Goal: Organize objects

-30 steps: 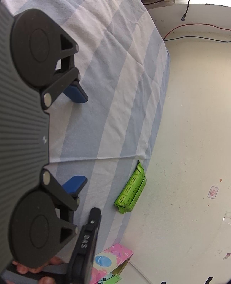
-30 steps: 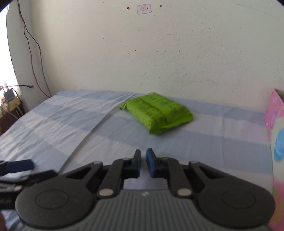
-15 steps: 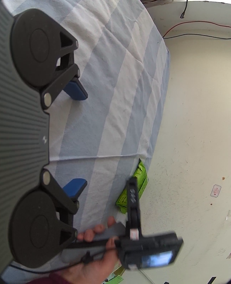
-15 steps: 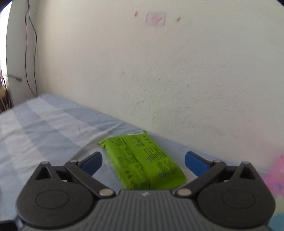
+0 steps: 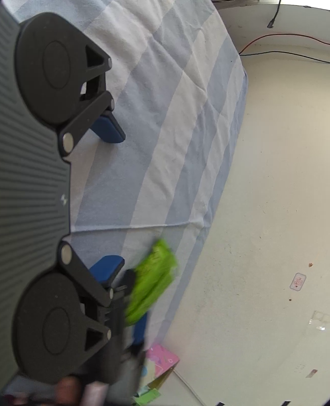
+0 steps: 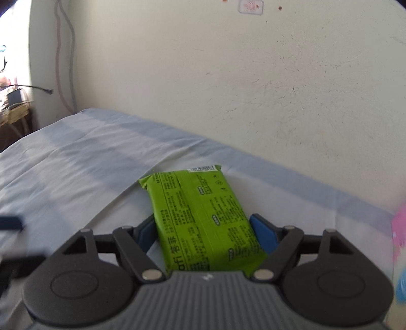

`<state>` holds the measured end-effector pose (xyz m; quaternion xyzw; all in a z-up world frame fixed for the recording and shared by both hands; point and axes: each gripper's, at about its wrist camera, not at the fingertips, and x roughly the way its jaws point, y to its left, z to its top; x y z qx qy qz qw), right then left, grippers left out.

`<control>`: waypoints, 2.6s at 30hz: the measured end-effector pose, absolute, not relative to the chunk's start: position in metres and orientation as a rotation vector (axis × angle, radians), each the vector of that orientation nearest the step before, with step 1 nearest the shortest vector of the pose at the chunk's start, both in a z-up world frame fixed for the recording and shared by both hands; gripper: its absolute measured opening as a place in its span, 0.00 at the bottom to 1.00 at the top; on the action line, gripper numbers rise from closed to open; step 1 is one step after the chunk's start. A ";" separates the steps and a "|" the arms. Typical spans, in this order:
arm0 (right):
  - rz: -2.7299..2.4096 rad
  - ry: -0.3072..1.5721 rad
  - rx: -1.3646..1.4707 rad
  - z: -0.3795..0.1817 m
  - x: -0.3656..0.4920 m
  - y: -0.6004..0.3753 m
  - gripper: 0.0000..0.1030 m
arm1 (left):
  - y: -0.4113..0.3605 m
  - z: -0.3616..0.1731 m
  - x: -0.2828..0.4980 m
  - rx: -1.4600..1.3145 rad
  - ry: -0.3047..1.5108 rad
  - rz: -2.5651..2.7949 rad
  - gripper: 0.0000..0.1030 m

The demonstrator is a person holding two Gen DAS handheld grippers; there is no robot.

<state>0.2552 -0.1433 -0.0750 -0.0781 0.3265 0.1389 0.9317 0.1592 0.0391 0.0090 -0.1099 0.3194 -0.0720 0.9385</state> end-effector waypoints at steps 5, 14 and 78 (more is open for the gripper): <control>0.326 0.667 -0.193 -0.072 0.162 -0.159 0.77 | 0.038 0.008 0.156 -0.242 0.642 -0.208 0.96; 0.270 0.564 -0.070 -0.063 -0.026 -0.224 0.90 | 0.023 0.007 0.149 -0.145 0.653 -0.204 0.96; 0.124 0.580 0.052 -0.091 -0.090 -0.256 0.95 | -0.005 0.022 0.069 -0.105 0.618 -0.485 0.92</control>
